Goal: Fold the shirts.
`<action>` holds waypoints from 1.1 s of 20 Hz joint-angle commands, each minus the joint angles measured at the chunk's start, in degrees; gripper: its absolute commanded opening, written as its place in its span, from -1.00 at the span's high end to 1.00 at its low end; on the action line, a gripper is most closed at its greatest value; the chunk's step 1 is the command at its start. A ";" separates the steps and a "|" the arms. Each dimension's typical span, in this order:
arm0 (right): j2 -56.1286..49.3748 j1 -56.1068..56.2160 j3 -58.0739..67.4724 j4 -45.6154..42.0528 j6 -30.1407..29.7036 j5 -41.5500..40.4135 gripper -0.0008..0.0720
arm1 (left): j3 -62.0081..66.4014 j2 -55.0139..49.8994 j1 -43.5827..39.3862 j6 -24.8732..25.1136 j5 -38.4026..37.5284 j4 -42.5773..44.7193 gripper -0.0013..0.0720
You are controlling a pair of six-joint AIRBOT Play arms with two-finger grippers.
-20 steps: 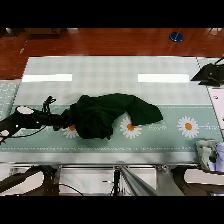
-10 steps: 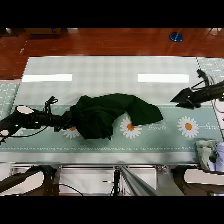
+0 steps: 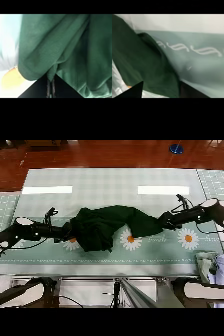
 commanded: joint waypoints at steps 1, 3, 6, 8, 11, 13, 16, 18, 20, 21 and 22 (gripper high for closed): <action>-0.07 6.19 -0.79 -0.20 5.60 -8.41 -0.12 | 2.23 -0.02 0.00 0.57 0.09 -0.61 0.89; -0.04 6.95 -0.72 0.42 5.60 -8.94 0.80 | 4.79 -0.02 0.00 0.55 0.04 -0.61 0.89; 2.47 4.72 0.39 6.80 0.96 -5.07 0.92 | 10.60 0.15 0.07 1.51 -2.78 -0.59 0.90; 8.35 1.60 4.07 10.25 -0.50 -3.04 0.92 | 17.27 2.08 0.90 1.99 -5.42 -0.59 0.90; 18.88 -4.46 14.62 10.73 -0.17 -3.34 0.92 | 30.82 8.24 4.90 0.81 -6.19 -0.57 0.90; 24.72 -8.87 23.45 9.81 1.25 -4.59 0.92 | 41.18 12.46 8.98 -0.59 -6.10 -0.55 0.90; 30.88 -13.68 35.15 6.93 3.15 -7.63 0.92 | 56.04 17.35 15.12 -1.27 -6.01 -0.28 0.90; 33.70 -14.32 39.93 2.08 5.33 -8.46 0.92 | 63.23 20.06 17.84 -1.27 -5.99 -0.26 0.90; 35.82 -14.32 41.90 -1.77 7.23 -7.65 0.92 | 67.28 22.36 18.88 -1.22 -6.08 -0.02 0.90; 36.65 -14.32 41.90 -2.56 7.39 -7.15 0.92 | 68.30 23.50 18.88 -1.22 -6.54 0.55 0.90; 37.20 -14.32 41.90 -3.39 7.89 -5.84 0.92 | 68.46 24.57 18.88 -1.25 -7.69 0.74 0.90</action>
